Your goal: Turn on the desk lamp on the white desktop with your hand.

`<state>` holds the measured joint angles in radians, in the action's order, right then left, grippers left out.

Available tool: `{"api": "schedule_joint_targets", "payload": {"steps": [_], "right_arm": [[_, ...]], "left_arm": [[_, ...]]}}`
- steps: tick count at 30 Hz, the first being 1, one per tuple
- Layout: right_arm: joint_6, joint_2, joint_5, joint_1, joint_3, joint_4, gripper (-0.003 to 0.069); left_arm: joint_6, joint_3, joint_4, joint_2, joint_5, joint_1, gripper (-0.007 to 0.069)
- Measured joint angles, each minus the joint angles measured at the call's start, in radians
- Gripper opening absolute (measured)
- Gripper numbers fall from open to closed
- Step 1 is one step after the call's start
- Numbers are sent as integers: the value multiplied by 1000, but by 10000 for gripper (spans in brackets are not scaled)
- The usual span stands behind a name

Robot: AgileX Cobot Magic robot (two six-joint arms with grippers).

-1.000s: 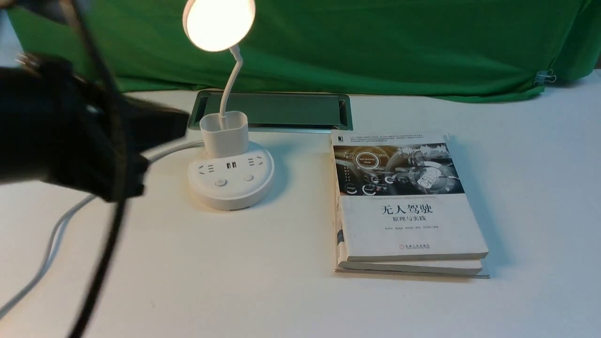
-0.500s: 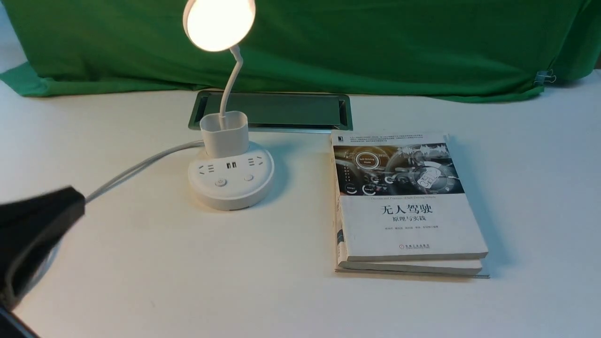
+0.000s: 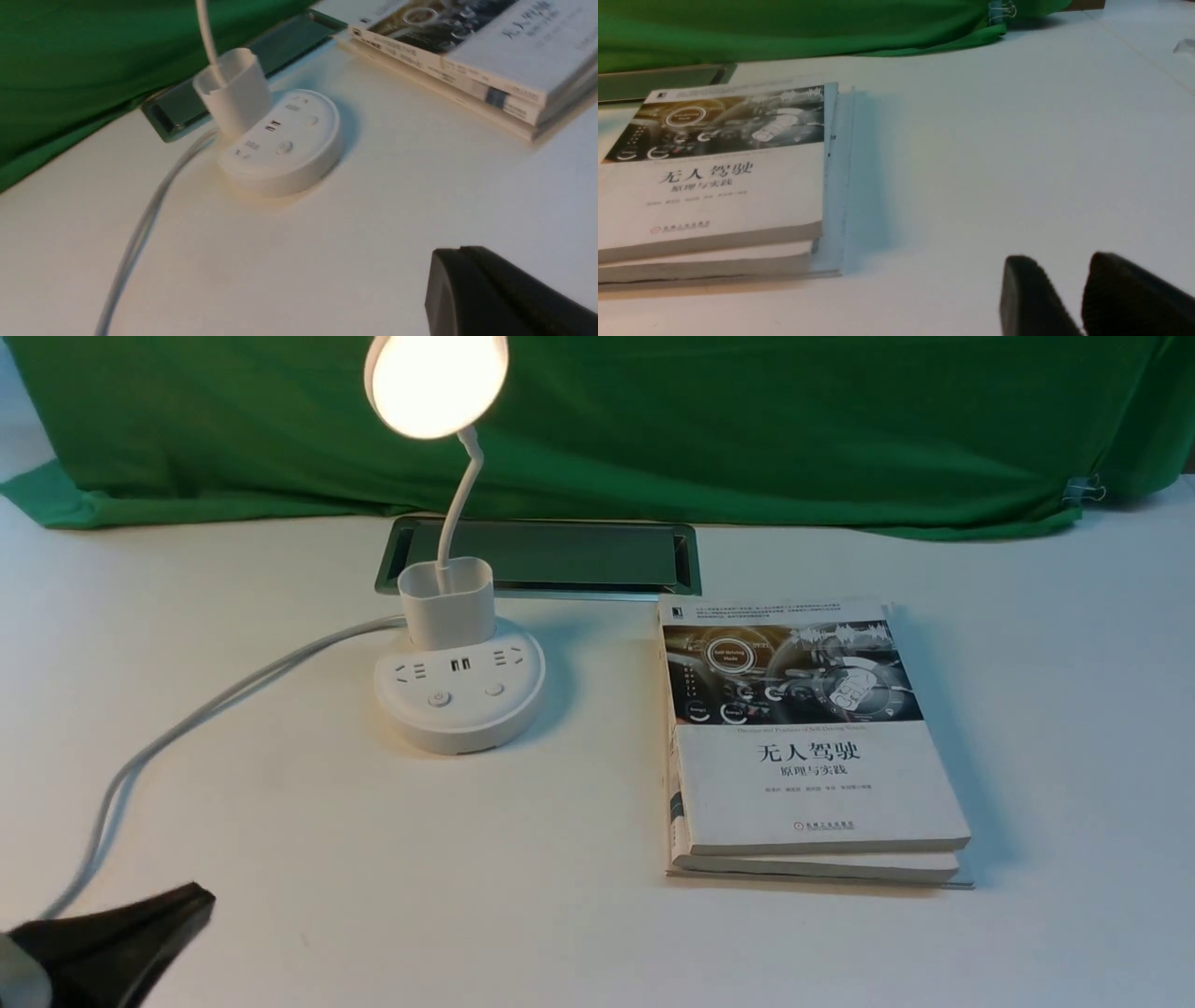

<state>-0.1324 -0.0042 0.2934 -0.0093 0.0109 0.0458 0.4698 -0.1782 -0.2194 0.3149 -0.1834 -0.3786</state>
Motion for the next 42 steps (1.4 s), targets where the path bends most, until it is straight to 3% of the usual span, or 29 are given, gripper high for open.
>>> {"api": "schedule_joint_targets", "payload": {"steps": [2,3,4,6,10,12,15,18,42], "right_arm": [[0,0,0,0,0,0,240],[0,0,0,0,0,0,240],[0,0,0,0,0,0,240],[0,0,0,0,0,0,240],[0,0,0,0,0,0,240],[0,0,0,0,0,0,240],[0,0,1,0,0,0,240],[0,0,1,0,0,0,240],[0,0,1,0,0,0,240]], "left_arm": [[-131,55,107,-69,123,54,1],[-144,61,127,-84,135,60,1],[-248,112,192,-144,229,125,1],[-319,153,228,-211,280,184,1],[-414,180,246,-300,263,276,1],[-459,180,238,-314,145,299,1],[-491,182,210,-315,-12,301,1],[-489,184,200,-315,-69,301,1],[-470,184,188,-317,-44,303,21]]}}
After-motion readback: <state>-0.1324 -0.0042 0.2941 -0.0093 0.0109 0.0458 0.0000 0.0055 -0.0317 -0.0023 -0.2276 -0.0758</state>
